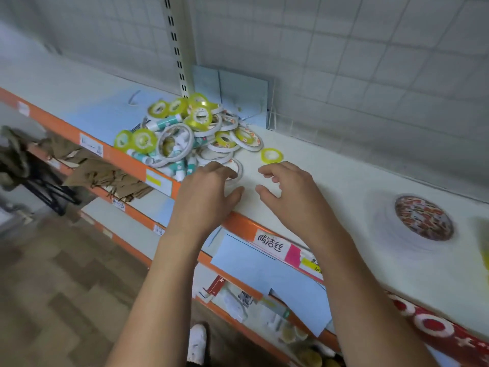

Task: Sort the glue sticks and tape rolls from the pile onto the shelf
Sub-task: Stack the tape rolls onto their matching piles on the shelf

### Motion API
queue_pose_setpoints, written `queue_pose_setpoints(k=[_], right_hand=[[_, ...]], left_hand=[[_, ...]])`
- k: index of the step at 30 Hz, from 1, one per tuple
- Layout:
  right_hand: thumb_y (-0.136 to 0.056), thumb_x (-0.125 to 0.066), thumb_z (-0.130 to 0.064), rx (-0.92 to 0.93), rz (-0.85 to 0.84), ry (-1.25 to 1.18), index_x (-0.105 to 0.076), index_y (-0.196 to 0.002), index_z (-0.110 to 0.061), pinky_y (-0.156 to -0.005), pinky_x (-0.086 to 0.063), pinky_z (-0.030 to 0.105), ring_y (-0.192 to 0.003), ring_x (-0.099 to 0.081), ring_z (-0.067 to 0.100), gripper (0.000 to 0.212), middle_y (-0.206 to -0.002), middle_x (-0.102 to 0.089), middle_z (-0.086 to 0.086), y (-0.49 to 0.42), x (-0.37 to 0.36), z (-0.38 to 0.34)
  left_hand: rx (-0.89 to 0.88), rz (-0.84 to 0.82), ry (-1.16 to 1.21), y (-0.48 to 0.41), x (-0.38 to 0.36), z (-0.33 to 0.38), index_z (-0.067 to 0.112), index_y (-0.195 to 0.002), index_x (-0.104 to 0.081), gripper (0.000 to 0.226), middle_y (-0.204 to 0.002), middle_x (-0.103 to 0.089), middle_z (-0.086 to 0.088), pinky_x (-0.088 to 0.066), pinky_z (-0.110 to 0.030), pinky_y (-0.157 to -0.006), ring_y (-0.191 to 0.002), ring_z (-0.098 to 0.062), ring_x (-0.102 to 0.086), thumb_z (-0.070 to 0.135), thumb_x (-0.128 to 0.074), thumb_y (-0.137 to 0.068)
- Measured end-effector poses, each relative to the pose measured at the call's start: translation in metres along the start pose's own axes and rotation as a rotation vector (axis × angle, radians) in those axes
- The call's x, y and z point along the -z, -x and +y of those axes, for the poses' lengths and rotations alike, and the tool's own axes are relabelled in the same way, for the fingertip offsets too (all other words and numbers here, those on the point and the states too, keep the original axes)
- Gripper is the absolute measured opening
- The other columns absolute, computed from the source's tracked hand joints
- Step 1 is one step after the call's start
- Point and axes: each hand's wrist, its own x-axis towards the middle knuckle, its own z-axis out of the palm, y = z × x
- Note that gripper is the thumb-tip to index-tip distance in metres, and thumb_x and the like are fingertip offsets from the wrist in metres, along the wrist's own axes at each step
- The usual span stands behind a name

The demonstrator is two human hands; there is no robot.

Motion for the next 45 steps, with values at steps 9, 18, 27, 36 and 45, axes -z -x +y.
queue_pose_setpoints(k=[9, 18, 27, 36, 45], right_hand=[[-0.090, -0.064, -0.023, -0.010, 0.126, -0.025, -0.066, -0.118, -0.019, -0.090, -0.049, 0.030, -0.103, -0.058, 0.011, 0.028, -0.112, -0.063, -0.004, -0.080, -0.041, -0.051], [-0.092, -0.062, -0.018, -0.075, 0.172, 0.032, -0.065, -0.118, -0.017, -0.095, -0.046, 0.033, -0.105, -0.058, 0.015, 0.027, -0.115, -0.062, -0.002, -0.140, -0.074, -0.083], [-0.096, -0.060, -0.028, -0.101, 0.056, 0.173, -0.068, -0.116, -0.016, -0.097, -0.031, 0.024, -0.110, -0.046, 0.020, 0.025, -0.116, -0.053, 0.003, -0.168, -0.100, -0.085], [-0.091, -0.066, -0.027, -0.279, 0.191, -0.199, -0.066, -0.094, -0.016, -0.087, -0.054, 0.035, -0.092, -0.066, 0.012, 0.011, -0.099, -0.069, -0.004, -0.158, -0.069, -0.079], [-0.088, -0.069, -0.022, -0.335, 0.187, -0.286, -0.063, -0.091, -0.020, -0.079, -0.054, 0.023, -0.086, -0.068, 0.007, 0.007, -0.096, -0.070, -0.006, -0.155, -0.076, -0.069]], left_hand=[[-0.109, 0.124, 0.049, -0.073, 0.032, -0.082, 0.016, -0.108, -0.070, 0.026, -0.107, -0.064, -0.001, -0.050, -0.037, -0.076, -0.097, -0.025, -0.060, 0.031, -0.063, -0.088], [-0.223, 0.150, 0.088, -0.134, 0.043, -0.139, 0.017, -0.102, -0.070, 0.018, -0.103, -0.064, -0.002, -0.048, -0.034, -0.071, -0.095, -0.025, -0.059, 0.025, -0.065, -0.086], [-0.287, 0.081, 0.172, -0.168, 0.033, -0.161, 0.014, -0.112, -0.068, 0.023, -0.111, -0.063, -0.003, -0.046, -0.032, -0.083, -0.104, -0.023, -0.058, 0.020, -0.061, -0.091], [-0.403, -0.049, 0.251, -0.187, 0.020, -0.154, 0.008, -0.128, -0.060, 0.041, -0.126, -0.058, -0.007, -0.041, -0.029, -0.096, -0.115, -0.024, -0.055, 0.008, -0.061, -0.088], [-0.466, -0.061, 0.307, -0.192, 0.019, -0.144, 0.013, -0.120, -0.058, 0.041, -0.121, -0.056, -0.002, -0.042, -0.027, -0.091, -0.112, -0.020, -0.052, 0.005, -0.068, -0.081]])
